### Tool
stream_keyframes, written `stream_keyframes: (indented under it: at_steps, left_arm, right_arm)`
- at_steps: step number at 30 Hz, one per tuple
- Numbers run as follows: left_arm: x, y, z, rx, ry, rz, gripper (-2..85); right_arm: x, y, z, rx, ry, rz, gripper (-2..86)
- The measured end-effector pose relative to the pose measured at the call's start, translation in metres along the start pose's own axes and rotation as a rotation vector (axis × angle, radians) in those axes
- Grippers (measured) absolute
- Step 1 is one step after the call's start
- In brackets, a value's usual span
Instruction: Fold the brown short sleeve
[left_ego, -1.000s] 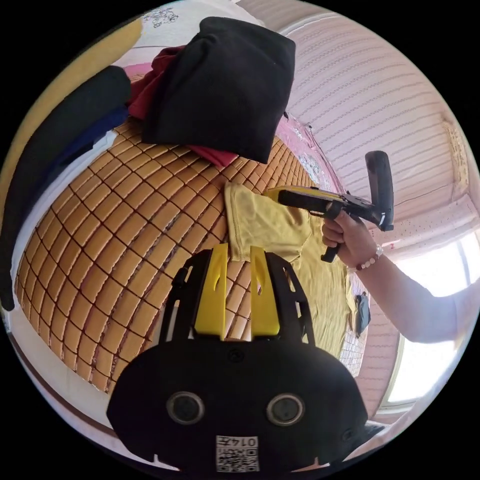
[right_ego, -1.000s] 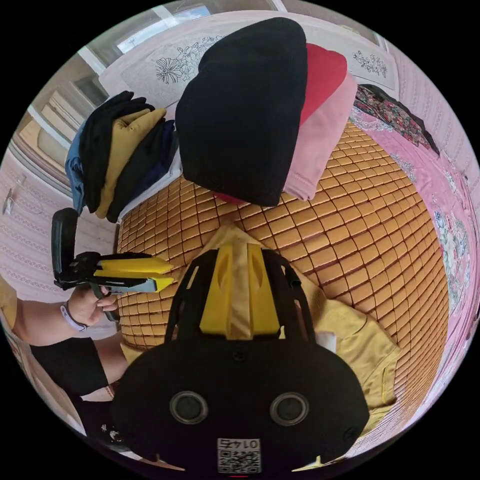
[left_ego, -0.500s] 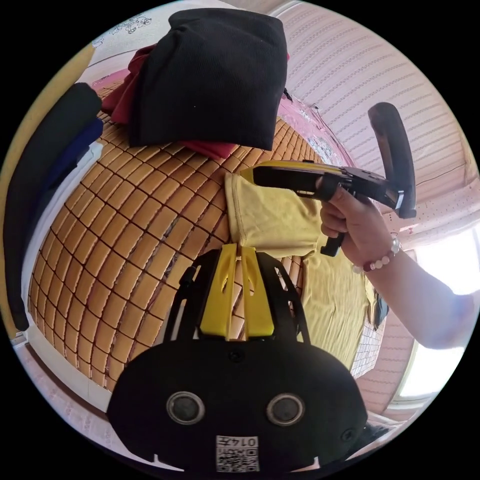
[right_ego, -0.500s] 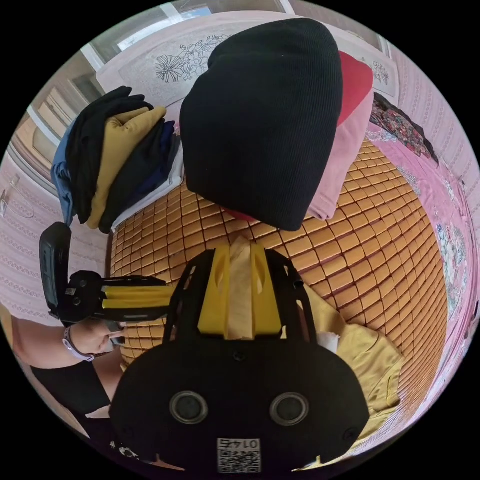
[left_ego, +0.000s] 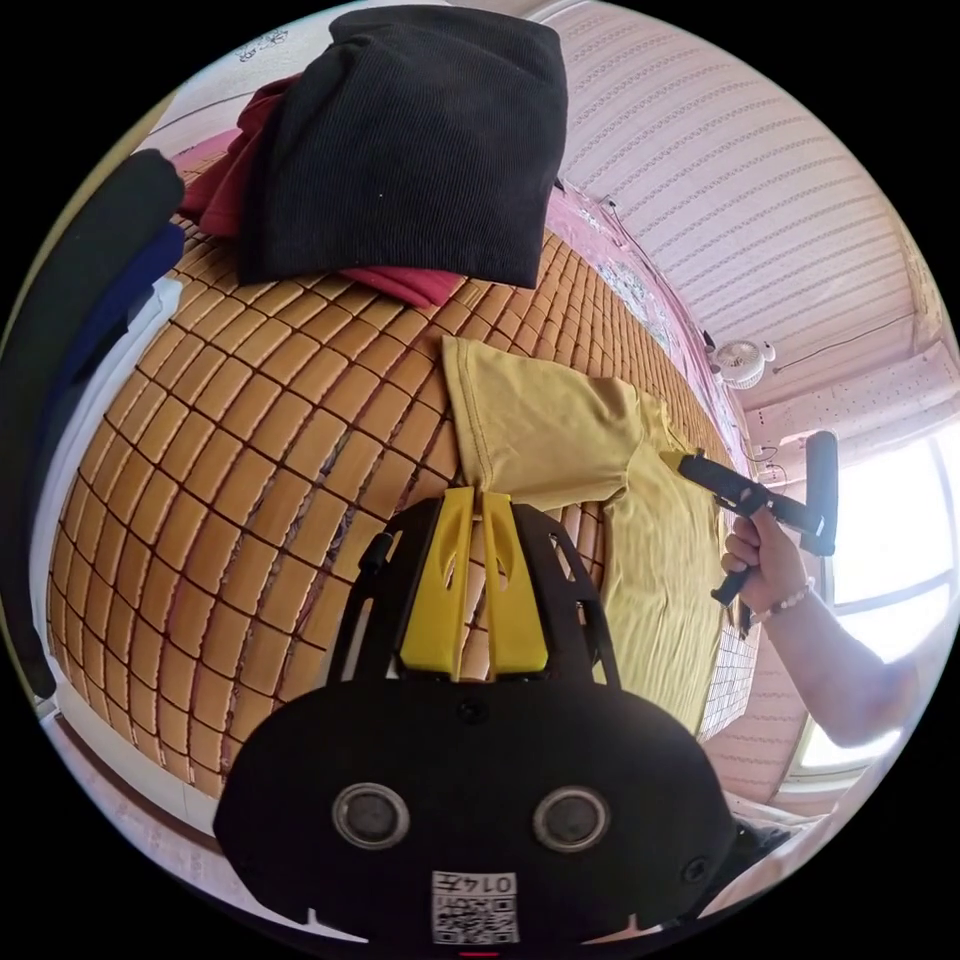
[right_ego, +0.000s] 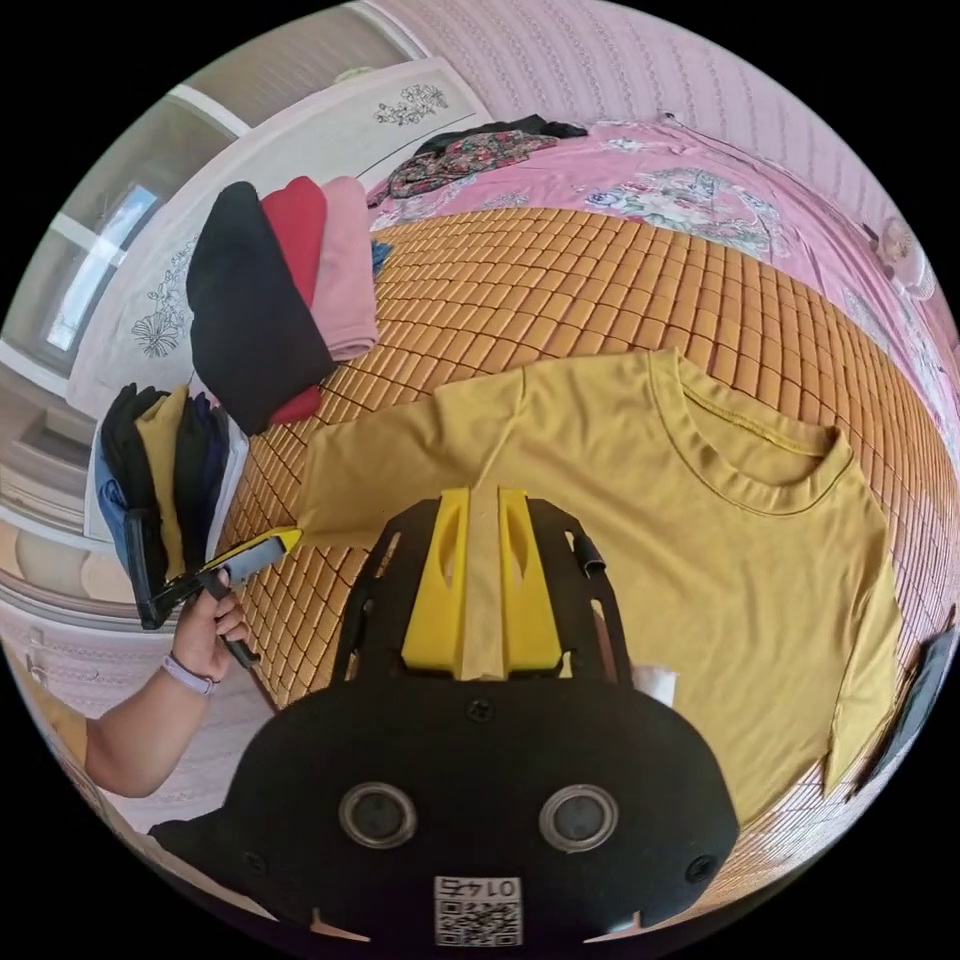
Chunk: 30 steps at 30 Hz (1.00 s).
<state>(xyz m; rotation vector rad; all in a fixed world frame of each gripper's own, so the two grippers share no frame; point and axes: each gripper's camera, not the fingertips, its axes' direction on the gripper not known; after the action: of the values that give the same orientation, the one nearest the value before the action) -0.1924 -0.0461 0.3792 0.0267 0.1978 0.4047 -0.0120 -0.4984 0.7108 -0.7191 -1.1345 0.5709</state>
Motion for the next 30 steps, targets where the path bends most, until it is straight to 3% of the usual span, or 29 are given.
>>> stream_keyframes:
  at_steps: [7, 13, 19, 25, 30]
  left_arm:
    - [0.009, 0.003, 0.003, 0.015, -0.054, 0.005, -0.9]
    - [0.016, 0.004, 0.001, 0.034, -0.114, 0.012, -1.0]
    - [0.014, 0.007, 0.007, 0.035, -0.08, 0.004, -0.4]
    - [0.002, 0.011, 0.007, 0.053, -0.004, -0.061, 4.4]
    - [-0.004, 0.019, 0.005, 0.048, -0.012, -0.076, 4.9]
  right_arm:
    - [-0.011, -0.043, 0.014, 0.04, 0.11, -0.152, 6.5]
    - [-0.012, -0.071, 0.047, -0.036, 0.26, -0.195, 2.6]
    - [-0.005, -0.072, 0.043, -0.041, 0.223, -0.127, 3.7]
    - [-0.029, -0.036, 0.007, 0.114, 0.127, -0.216, 5.1]
    - [-0.078, -0.021, 0.04, -0.017, -0.023, -0.395, 5.9]
